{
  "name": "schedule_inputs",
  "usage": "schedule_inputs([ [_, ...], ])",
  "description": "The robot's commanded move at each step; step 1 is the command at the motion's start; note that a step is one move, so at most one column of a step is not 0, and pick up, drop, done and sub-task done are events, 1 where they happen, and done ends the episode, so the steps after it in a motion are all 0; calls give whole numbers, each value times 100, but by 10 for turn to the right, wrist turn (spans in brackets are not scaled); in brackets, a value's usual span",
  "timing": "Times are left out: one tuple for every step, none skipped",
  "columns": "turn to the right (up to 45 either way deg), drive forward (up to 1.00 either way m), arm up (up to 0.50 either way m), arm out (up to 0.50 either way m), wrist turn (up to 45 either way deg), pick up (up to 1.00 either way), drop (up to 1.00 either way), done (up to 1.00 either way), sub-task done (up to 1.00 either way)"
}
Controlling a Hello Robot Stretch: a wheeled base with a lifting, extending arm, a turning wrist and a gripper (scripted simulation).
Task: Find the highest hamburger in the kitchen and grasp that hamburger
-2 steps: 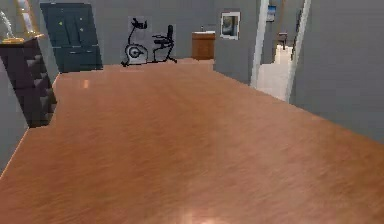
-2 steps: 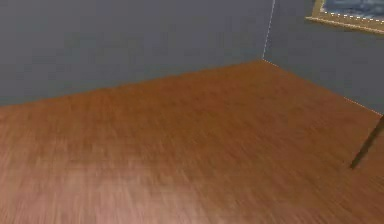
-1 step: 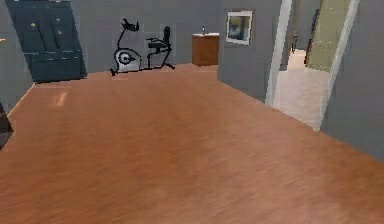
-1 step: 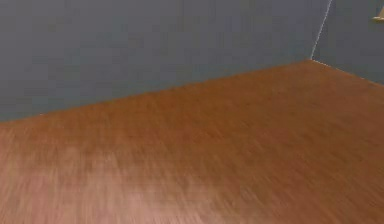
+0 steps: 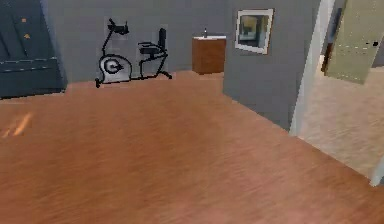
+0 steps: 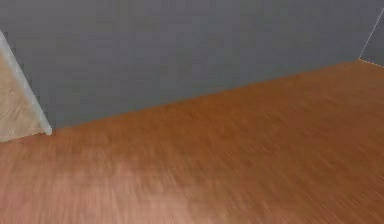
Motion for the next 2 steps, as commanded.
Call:
schedule_inputs([
  [0,100,0,0,0,0,0,0,0],
  [0,100,0,0,0,0,0,0,0],
])
